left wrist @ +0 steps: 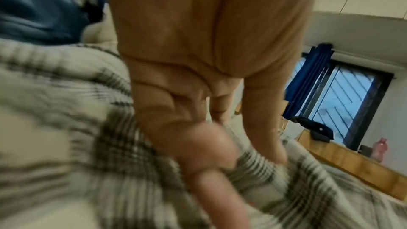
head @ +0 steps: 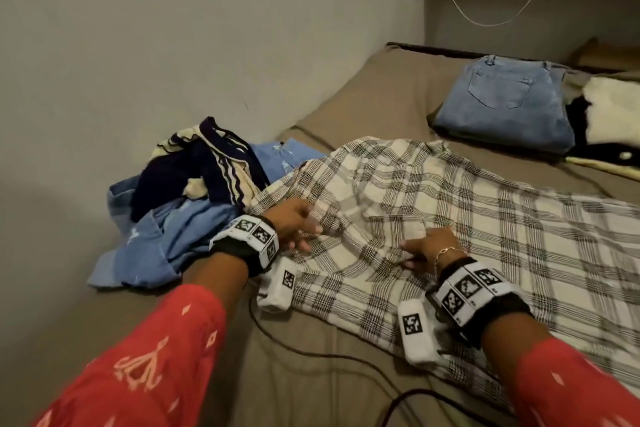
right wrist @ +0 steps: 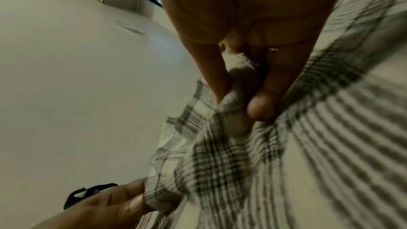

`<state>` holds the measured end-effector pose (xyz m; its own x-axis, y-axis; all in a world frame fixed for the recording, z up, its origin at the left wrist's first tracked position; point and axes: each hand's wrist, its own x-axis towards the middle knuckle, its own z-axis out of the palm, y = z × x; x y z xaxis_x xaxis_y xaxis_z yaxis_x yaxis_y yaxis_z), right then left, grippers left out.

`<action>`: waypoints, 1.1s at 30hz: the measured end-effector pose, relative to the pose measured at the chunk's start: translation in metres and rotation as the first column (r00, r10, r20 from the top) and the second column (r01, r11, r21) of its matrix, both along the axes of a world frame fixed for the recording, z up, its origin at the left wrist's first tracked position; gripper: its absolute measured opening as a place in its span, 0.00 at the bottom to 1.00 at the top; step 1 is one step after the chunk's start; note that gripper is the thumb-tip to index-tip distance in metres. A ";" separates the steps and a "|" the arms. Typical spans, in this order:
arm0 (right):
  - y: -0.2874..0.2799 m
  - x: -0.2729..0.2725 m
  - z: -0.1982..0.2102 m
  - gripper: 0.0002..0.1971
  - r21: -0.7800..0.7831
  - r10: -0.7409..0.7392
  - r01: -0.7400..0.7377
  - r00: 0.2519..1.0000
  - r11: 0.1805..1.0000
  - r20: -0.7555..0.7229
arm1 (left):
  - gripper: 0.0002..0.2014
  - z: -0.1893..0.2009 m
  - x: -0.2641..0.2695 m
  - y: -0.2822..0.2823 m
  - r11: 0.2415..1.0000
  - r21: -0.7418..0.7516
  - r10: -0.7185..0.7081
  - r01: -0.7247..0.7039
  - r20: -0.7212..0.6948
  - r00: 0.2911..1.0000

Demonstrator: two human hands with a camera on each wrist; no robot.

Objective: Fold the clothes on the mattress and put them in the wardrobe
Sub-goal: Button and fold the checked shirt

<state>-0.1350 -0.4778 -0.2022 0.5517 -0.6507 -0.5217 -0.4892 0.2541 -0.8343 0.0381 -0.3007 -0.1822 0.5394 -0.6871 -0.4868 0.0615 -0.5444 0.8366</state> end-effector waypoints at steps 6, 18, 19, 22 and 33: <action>-0.008 -0.004 0.003 0.08 -0.017 -0.095 0.101 0.969 0.995 0.229 | 0.10 0.001 0.007 -0.007 0.965 -0.245 0.090 -0.093 -0.026 0.996; -0.006 -0.033 0.001 0.23 -0.427 0.313 -0.164 0.899 0.889 0.307 | 0.13 -0.033 0.015 0.002 0.939 -0.341 0.053 -0.043 0.018 0.998; -0.001 -0.038 -0.002 0.23 -0.580 0.467 -0.256 0.849 0.773 0.248 | 0.12 -0.036 0.016 0.005 0.932 -0.360 0.047 -0.048 -0.010 0.999; 0.012 -0.056 -0.012 0.13 -0.800 0.737 -0.469 0.674 0.374 -0.052 | 0.17 -0.037 0.014 0.009 0.933 -0.348 0.093 -0.095 -0.021 0.995; 0.015 -0.057 -0.016 0.12 -0.685 0.667 -0.720 0.565 0.111 -0.486 | 0.12 -0.029 0.000 0.004 0.983 -0.142 0.152 -0.114 0.300 0.942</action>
